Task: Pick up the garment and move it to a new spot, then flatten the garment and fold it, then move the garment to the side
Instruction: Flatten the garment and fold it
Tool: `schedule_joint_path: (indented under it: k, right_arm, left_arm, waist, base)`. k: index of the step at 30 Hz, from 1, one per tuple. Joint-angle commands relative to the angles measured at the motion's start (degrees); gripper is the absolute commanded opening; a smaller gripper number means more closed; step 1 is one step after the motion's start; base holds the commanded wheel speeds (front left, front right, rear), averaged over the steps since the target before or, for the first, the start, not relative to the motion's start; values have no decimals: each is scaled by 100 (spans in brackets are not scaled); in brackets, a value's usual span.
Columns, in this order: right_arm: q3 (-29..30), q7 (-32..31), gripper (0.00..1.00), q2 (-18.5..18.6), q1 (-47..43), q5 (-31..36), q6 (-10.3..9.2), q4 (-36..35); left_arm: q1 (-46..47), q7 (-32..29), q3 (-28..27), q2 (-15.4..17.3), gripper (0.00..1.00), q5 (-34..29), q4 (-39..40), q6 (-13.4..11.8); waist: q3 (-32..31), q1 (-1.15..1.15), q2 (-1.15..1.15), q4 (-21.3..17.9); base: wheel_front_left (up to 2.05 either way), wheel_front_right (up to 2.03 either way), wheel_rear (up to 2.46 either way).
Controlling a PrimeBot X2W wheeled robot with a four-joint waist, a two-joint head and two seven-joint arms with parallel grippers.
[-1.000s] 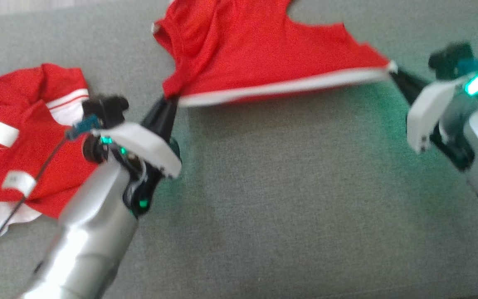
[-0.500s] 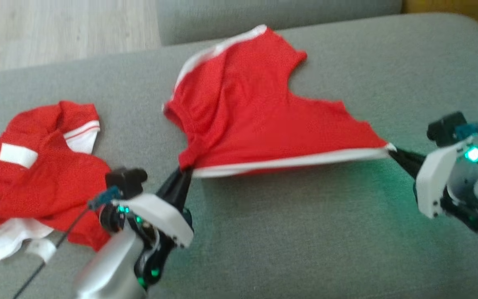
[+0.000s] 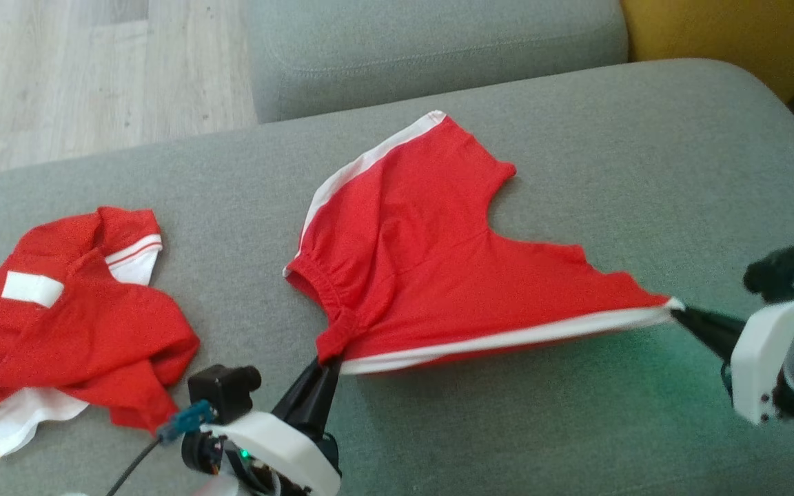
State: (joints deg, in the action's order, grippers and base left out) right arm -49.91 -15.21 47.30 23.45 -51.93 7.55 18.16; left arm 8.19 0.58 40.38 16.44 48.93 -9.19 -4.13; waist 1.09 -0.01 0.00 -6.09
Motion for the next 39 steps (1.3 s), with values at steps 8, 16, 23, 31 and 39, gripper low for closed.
schedule_joint_path:
  k: [8,16,23,31,39]
  right_arm:
    - [1070,163,0,121,159,747,-6,-364]
    - [1547,228,0,-260,663,1483,-6,-362]
    - [1609,364,0,-612,1544,2053,-6,14]
    - [1131,468,0,-859,2789,2320,-6,788]
    - [584,778,0,-1096,3770,2357,-6,1687]
  left_arm:
    - [710,-79,-434,209,0,-72,389,-260]
    - [1406,-133,-483,67,0,-211,114,-293]
    - [2134,-362,-425,-110,0,-282,-299,-224]
    - [3073,-669,-404,-385,0,-241,-935,-52]
    - [3861,-747,-304,-635,0,-347,-1581,131]
  waist:
    - [452,1,0,192]
    - [911,1,0,478]
    - [1401,1,0,793]
    - [2055,1,0,1146]
    - [2499,1,0,1392]
  base:
    - [0,0,0]
    - [0,0,0]
    - [0,0,0]
    - [0,0,0]
    - [0,0,0]
